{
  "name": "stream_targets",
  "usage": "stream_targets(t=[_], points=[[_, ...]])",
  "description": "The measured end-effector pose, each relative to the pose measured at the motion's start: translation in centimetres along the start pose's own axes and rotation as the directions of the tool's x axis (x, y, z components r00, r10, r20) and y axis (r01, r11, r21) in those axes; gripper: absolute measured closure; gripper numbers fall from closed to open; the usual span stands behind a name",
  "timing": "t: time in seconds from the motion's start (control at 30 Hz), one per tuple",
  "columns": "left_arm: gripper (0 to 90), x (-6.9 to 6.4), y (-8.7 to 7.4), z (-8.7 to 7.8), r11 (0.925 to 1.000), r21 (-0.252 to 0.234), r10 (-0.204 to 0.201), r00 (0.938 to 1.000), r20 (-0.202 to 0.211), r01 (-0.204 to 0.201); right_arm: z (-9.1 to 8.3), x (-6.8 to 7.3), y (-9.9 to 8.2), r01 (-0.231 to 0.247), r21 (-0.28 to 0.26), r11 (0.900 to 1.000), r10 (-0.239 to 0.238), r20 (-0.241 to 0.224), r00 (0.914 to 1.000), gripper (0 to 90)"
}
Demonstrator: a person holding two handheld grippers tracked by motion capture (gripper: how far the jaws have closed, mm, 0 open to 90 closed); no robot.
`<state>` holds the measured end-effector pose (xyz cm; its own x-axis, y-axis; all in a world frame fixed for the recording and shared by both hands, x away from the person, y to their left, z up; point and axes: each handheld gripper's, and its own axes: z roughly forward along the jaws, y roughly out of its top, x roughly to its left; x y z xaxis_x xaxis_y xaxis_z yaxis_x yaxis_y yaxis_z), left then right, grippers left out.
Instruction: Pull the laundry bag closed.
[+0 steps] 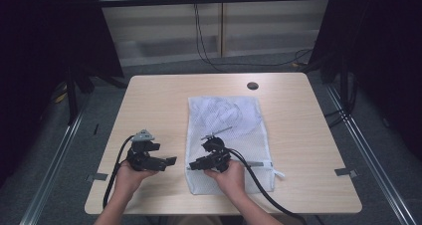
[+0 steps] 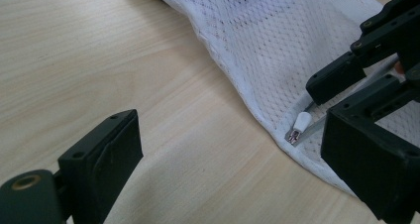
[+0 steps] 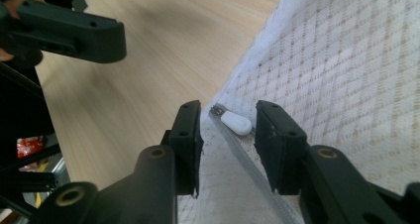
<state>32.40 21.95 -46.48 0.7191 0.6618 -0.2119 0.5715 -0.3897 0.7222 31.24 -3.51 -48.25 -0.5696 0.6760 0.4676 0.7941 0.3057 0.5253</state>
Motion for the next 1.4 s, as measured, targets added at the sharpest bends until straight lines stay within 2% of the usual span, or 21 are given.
stream_targets(t=[0.23, 0.33, 0.37, 0.53, 0.63, 0.9, 1.0, 1.4], points=[[8.9, 0.2, 0.0, -0.1, 1.0, 0.001, 0.002, 1.0, -0.001, -0.002, 0.8, -0.1, 0.0, -0.011, 0.012, 0.9999, 0.011, 0.012, 0.9999, 64.4], [8.9, 0.2, 0.0, -0.1, 0.9999, 0.01, 0.001, 1.0, -0.001, -0.001, 1.0, -0.2, 0.1, -0.01, 0.007, 0.9999, 0.01, 0.005, 0.9999, 64.1], [8.9, 0.2, -0.1, 0.0, 0.9999, 0.01, -0.001, 1.0, -0.004, 0.001, 1.0, -0.2, 0.1, -0.024, 0.008, 0.9997, 0.024, 0.001, 0.9997, 64.1], [9.0, 0.2, -0.1, 0.0, 0.9999, 0.01, 0.0, 1.0, -0.006, 0.0, 1.1, -0.2, 0.2, -0.037, 0.007, 0.9993, 0.037, -0.01, 0.9993, 63.8], [9.1, 0.2, -0.1, 0.0, 0.9999, 0.013, 0.001, 1.0, -0.009, -0.001, 1.1, -0.3, 0.2, -0.055, 0.005, 0.9984, 0.056, -0.034, 0.9979, 64.3], [9.1, 0.2, -0.1, -0.1, 0.9999, 0.012, -0.002, 1.0, -0.009, 0.002, 1.0, 0.0, 0.3, -0.046, -0.008, 0.9989, 0.045, -0.044, 0.998, 71.8], [9.2, 0.2, -0.1, -0.1, 0.9999, 0.014, 0.001, 0.9999, -0.012, -0.001, 0.9, 0.1, 0.4, -0.054, -0.015, 0.9984, 0.053, -0.059, 0.9969, 72.6], [9.5, 0.1, -0.1, 0.0, 0.9999, 0.013, 0.0, 1.0, -0.009, 0.0, 1.5, 0.4, 0.2, -0.046, 0.004, 0.9989, 0.046, -0.048, 0.9978, 75.6]])
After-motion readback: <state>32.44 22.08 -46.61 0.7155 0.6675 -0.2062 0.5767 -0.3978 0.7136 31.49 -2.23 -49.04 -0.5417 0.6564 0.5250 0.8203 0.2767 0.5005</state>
